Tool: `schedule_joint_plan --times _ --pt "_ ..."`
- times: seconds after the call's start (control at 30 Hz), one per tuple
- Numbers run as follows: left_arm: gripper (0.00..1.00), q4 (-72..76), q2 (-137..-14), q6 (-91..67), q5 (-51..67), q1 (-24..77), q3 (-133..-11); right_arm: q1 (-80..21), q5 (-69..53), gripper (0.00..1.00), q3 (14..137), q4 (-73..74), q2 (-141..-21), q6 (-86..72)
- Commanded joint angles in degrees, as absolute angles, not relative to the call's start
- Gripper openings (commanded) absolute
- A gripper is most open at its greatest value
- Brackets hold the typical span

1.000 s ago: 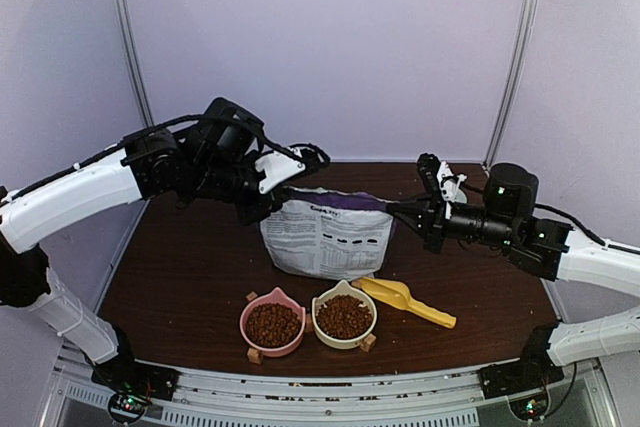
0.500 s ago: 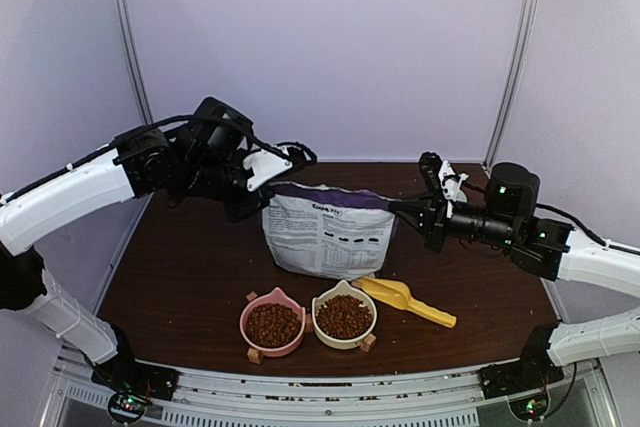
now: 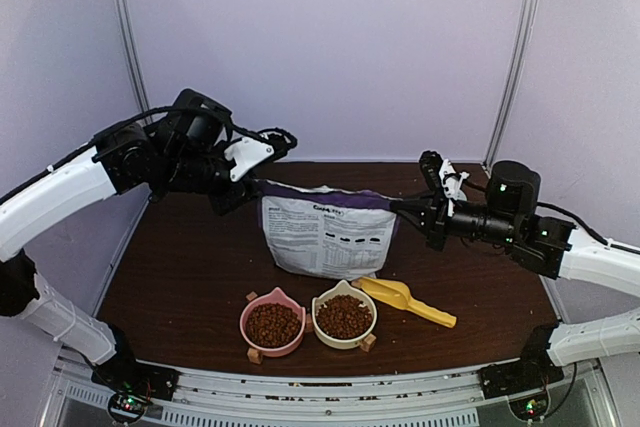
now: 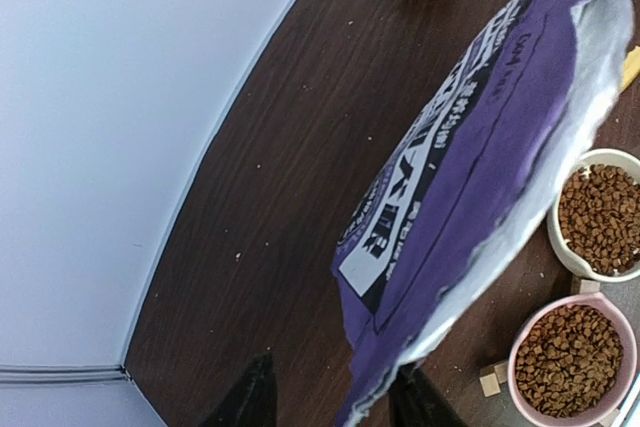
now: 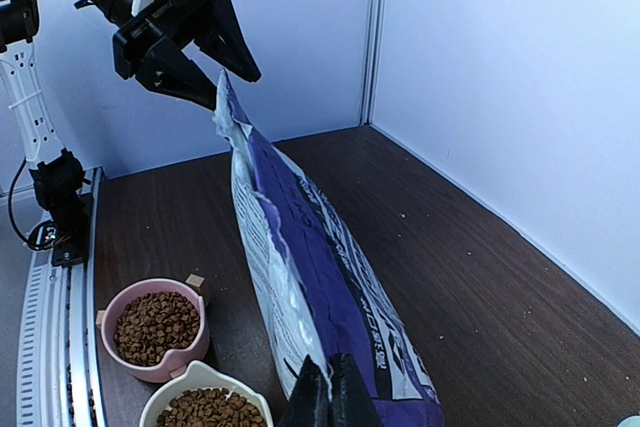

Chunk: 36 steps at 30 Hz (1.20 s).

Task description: Serve the pet food

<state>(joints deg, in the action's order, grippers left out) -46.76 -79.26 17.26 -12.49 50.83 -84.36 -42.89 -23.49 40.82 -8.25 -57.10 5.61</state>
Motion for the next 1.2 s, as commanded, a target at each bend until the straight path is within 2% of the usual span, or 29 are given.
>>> schedule_joint_plan --times 0.0,0.13,0.23,0.27,0.4,0.47,0.7,0.73,0.8,0.87,1.0,1.07,1.1,1.13,1.17 --pt "0.43 -44.49 -77.93 16.84 -6.85 50.54 -84.90 -42.28 -23.37 0.00 43.00 -9.96 -56.13 5.12" --pt "0.44 -44.70 -78.88 17.41 -2.80 50.54 -85.90 -42.26 -23.64 0.00 43.04 -10.27 -56.58 4.84" --pt "0.40 -45.55 -80.16 18.02 -0.91 50.54 -87.20 -42.28 -23.64 0.00 43.09 -10.28 -56.68 4.88" --pt "0.36 -45.73 -80.50 18.28 -0.66 50.56 -87.60 -42.28 -23.64 0.00 43.01 -10.24 -56.69 4.83" --pt "0.07 -46.29 -81.89 19.36 -1.56 50.56 -88.66 -42.28 -23.60 0.00 43.00 -10.33 -56.59 4.66" --pt "0.00 -46.81 -82.35 19.91 -2.20 50.54 -88.97 -42.28 -23.49 0.00 42.92 -10.37 -56.43 4.60" --pt "0.01 -47.03 -82.46 21.42 -1.33 50.62 -88.88 -42.28 -23.53 0.00 43.08 -10.05 -56.07 4.87" --pt "0.14 -47.06 -82.74 21.58 -1.27 50.69 -89.21 -42.28 -23.62 0.00 43.13 -10.02 -56.07 4.84" --pt "0.21 -47.11 -83.59 22.16 -1.05 51.00 -90.17 -42.30 -23.64 0.00 43.18 -10.06 -56.07 4.91" --pt "0.23 -47.23 -84.72 22.74 -1.17 51.58 -91.27 -42.28 -23.64 0.00 43.24 -10.15 -56.07 4.69" --pt "0.20 -48.32 -87.10 23.75 -0.87 52.62 -93.64 -42.28 -23.80 0.00 43.24 -10.03 -56.08 4.57" --pt "0.14 -48.76 -87.90 24.11 -1.03 52.94 -94.28 -42.28 -23.65 0.00 43.09 -9.93 -55.87 4.55" --pt "0.04 -48.78 -87.90 24.24 -1.03 53.03 -94.23 -42.28 -23.64 0.00 42.92 -9.93 -55.75 4.60" --pt "0.00 -48.77 -87.93 24.43 -0.79 53.15 -94.10 -42.28 -23.52 0.00 42.83 -9.93 -55.66 4.60" --pt "0.00 -48.70 -87.86 24.51 -0.56 53.25 -93.94 -42.30 -23.55 0.00 42.81 -9.93 -55.59 4.57"
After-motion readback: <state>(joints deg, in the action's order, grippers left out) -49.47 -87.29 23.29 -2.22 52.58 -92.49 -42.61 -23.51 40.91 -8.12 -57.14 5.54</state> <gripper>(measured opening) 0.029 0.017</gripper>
